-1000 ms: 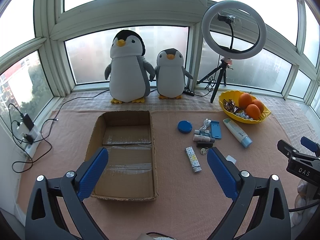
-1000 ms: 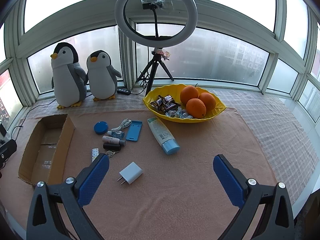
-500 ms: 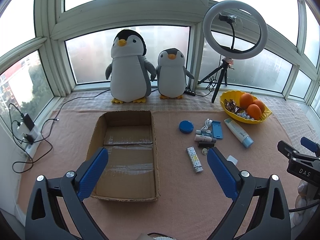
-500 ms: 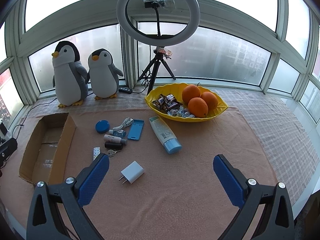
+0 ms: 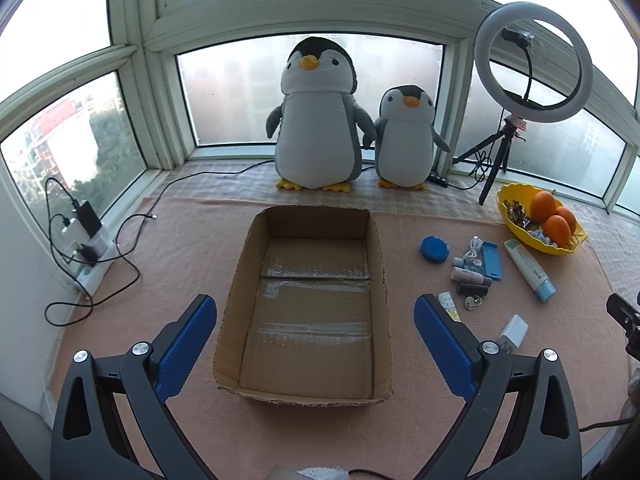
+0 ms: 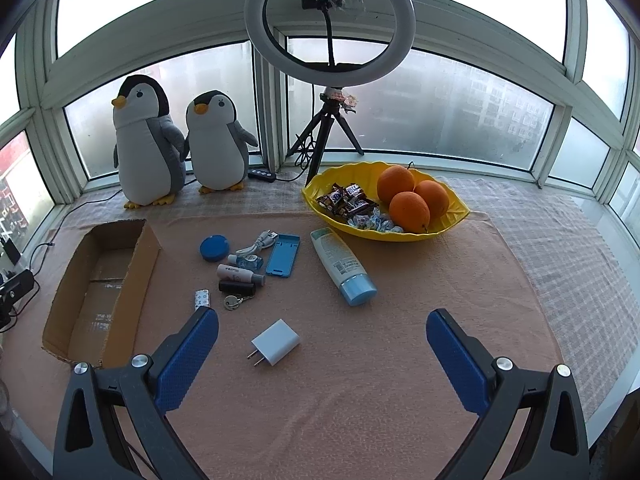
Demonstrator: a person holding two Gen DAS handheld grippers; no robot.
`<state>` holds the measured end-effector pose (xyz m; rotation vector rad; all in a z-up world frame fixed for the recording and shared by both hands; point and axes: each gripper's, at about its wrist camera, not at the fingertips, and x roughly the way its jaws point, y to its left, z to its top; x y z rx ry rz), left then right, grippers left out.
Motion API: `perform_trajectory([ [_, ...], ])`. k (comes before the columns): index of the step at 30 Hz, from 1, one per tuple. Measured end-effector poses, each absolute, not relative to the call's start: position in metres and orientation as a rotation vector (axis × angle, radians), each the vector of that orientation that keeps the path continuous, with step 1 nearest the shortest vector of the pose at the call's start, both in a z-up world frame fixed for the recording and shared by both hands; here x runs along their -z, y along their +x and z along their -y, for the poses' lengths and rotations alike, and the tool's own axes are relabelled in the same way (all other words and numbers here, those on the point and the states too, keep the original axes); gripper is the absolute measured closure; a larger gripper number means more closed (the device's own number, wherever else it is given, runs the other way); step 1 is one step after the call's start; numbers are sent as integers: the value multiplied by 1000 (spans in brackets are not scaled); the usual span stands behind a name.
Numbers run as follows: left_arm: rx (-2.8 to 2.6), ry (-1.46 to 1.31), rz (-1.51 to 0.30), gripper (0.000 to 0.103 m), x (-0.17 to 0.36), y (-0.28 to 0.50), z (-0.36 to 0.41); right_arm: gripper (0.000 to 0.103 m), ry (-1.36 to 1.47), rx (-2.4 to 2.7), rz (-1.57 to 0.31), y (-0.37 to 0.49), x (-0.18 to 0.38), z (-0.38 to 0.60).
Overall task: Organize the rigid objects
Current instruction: 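Move the right gripper to the white charger and close on it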
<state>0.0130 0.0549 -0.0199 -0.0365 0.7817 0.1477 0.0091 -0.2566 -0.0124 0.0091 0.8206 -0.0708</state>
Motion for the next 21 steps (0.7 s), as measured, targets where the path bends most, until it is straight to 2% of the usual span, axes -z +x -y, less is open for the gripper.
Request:
perform_trajectory([
  [12,-288,-100,-907,4,61,27,-127,0,51,32,-847,16,22,262],
  [21,-305,-123,-1040,4,110,46,-147,0,58,-61,-855,22,34,264],
])
